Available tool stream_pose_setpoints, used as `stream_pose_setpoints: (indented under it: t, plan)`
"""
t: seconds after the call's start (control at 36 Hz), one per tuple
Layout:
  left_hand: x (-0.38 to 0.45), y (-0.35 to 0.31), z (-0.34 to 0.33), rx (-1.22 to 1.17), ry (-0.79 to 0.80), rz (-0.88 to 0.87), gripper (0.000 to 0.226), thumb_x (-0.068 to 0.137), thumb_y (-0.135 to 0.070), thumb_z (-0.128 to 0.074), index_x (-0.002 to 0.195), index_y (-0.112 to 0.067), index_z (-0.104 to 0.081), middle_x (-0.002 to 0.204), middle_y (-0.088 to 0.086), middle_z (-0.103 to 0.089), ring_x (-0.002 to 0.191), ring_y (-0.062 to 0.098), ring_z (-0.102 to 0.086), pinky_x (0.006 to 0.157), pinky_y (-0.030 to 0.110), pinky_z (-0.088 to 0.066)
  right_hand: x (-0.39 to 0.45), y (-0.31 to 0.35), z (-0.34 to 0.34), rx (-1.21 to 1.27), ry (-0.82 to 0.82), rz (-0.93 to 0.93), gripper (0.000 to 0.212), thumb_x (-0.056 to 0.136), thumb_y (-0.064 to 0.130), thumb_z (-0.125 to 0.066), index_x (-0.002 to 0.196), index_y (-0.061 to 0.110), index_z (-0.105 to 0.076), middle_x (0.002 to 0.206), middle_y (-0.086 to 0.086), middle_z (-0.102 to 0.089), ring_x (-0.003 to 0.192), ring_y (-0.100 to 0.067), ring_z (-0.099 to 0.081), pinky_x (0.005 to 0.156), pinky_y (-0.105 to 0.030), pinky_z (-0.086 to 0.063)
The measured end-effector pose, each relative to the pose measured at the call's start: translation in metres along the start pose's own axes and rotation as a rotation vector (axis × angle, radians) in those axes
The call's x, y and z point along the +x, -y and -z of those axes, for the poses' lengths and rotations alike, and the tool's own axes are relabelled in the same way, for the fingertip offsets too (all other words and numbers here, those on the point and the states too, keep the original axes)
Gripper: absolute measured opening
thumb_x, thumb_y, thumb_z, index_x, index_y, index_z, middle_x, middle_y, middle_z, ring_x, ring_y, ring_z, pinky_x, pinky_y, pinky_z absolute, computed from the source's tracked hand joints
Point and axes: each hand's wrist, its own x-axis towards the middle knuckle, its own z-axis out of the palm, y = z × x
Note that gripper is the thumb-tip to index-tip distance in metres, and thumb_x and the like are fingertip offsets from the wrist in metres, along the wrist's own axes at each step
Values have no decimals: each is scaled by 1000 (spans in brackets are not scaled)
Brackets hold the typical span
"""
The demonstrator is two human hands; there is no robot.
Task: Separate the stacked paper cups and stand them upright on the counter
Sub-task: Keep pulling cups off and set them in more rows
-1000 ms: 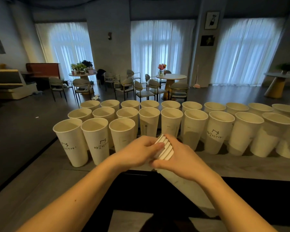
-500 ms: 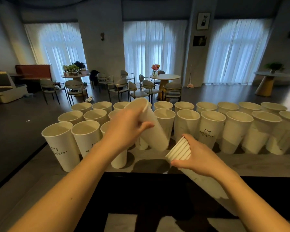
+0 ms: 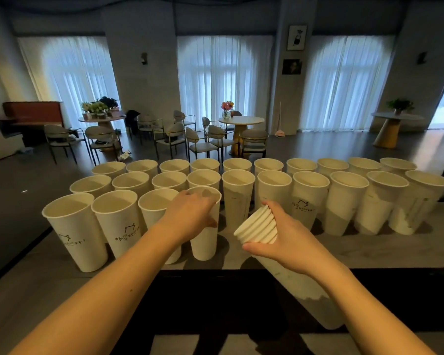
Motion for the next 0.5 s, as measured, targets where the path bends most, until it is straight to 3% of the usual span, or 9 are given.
stream_pose_setpoints:
  t: [0.06, 0.11, 0.17, 0.19, 0.25, 0.31, 0.33, 0.42, 0.5]
  plan:
    - [0, 0, 2, -53, -22, 45, 54, 81, -53, -68, 124, -23, -54, 123, 1, -63, 114, 21, -57, 100, 38, -42, -2, 0, 0, -1, 1, -1, 113, 70, 68, -78, 157, 43, -10, 149, 7, -41, 127, -15, -45, 103, -36, -43]
    - [-4, -4, 8, -123, -175, 81, 57, 81, -58, -64, 127, -26, -52, 125, -4, -61, 117, 18, -53, 101, 38, -41, -4, 0, 0, 10, -8, 0, 112, 70, 68, -78, 156, 43, -11, 147, 7, -43, 120, -12, -45, 101, -35, -43]
    - [-12, -17, 17, -278, -344, 54, 46, 87, -54, -58, 123, -25, -55, 115, -8, -62, 109, 12, -54, 93, 32, -44, -6, 1, 0, 34, -35, 8, 112, 68, 69, -79, 155, 47, -13, 145, 7, -44, 120, -12, -45, 101, -35, -43]
    - [-18, -27, 23, -439, -324, 40, 39, 91, -50, -54, 120, -24, -57, 110, -10, -62, 104, 10, -56, 90, 29, -46, -7, 1, 0, 40, -54, 17, 112, 66, 70, -80, 154, 49, -14, 144, 8, -45, 122, -13, -46, 101, -36, -43]
    - [-27, -48, 31, -789, -60, 13, 31, 99, -41, -46, 121, -22, -57, 109, -7, -62, 103, 10, -59, 88, 29, -49, -8, 4, 0, 38, -89, 32, 115, 61, 72, -80, 153, 51, -15, 141, 8, -50, 124, -16, -50, 101, -37, -45]
    - [-31, -62, 32, -958, 211, -32, 31, 103, -38, -38, 116, -20, -59, 106, -1, -64, 97, 12, -60, 87, 30, -47, -8, 6, -1, 40, -92, 37, 118, 54, 75, -77, 153, 53, -15, 139, 9, -54, 121, -16, -53, 100, -39, -49]
    - [-31, -66, 31, -988, 273, -42, 31, 104, -36, -37, 110, -19, -62, 100, 1, -65, 89, 11, -59, 84, 30, -45, -9, 7, 1, 35, -86, 44, 118, 52, 75, -74, 153, 54, -15, 140, 9, -54, 120, -15, -54, 100, -40, -50]
    - [-31, -70, 27, -1075, 261, 6, 29, 103, -30, -43, 95, -15, -67, 84, 6, -66, 73, 10, -56, 74, 33, -43, -13, 6, 6, -7, -85, 71, 117, 57, 72, -75, 154, 53, -12, 148, 11, -48, 125, -14, -51, 100, -40, -49]
    - [-31, -76, 26, -1145, 206, 33, 27, 100, -28, -50, 99, -13, -72, 90, 14, -70, 75, 13, -57, 75, 33, -43, -15, 0, 12, -73, -114, 101, 116, 62, 69, -77, 156, 46, -14, 150, 15, -43, 129, -12, -48, 99, -39, -49]
